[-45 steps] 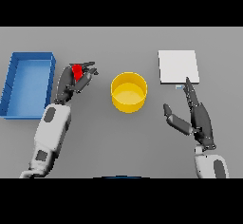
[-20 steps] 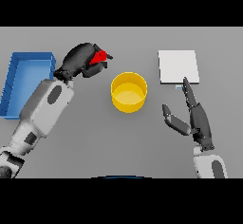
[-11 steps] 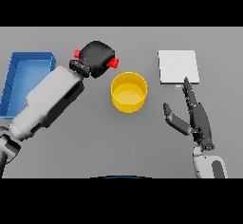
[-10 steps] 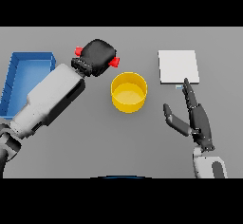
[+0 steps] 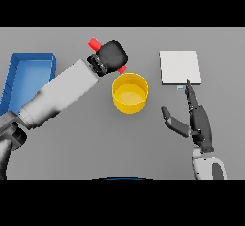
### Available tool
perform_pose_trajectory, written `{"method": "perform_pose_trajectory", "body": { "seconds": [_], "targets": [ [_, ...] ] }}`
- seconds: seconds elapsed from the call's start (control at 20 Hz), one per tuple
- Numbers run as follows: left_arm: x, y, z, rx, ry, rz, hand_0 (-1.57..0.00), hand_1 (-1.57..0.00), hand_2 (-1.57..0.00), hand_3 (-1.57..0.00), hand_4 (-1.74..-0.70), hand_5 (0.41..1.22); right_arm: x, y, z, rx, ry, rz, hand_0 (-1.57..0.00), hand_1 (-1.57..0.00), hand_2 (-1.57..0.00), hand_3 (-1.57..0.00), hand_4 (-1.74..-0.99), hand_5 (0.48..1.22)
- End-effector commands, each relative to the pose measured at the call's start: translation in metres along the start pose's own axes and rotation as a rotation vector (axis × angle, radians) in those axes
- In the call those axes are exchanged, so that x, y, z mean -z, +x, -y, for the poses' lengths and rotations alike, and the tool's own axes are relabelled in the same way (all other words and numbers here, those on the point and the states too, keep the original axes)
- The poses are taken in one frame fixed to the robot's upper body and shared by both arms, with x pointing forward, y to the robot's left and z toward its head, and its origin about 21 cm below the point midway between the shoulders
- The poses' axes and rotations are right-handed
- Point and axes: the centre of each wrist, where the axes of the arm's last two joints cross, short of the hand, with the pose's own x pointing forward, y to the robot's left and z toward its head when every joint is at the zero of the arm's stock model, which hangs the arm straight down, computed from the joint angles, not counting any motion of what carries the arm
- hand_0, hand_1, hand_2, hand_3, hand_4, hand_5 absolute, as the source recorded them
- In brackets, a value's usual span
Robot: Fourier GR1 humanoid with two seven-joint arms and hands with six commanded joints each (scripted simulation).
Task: Pick up the red beaker and tilt it to pour out 1 green nut into yellow bowl. Pick up the yellow bowl and place it on the metallic measuring scale.
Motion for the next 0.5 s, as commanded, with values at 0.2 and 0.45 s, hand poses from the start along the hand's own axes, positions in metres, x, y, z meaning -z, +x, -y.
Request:
{"method": "perform_pose_trajectory", "body": {
  "seconds": [0.2, 0.45],
  "targets": [
    [0.005, 0.006, -0.013, 0.222, -0.027, 0.033, -1.57, -1.57, -1.57, -1.55, -1.74, 1.221, 0.001, 0.004, -0.002, 0.000, -0.005, 0.015, 0.00, 0.00, 0.00, 0.00, -1.152, 0.567],
    [0.010, 0.018, -0.016, 0.418, -0.042, 0.054, -1.57, -1.57, -1.57, -1.56, -1.74, 1.221, 0.001, 0.004, 0.003, 0.001, -0.012, 0.016, 0.00, 0.00, 0.00, 0.00, -1.129, 0.566]
  ]
}}
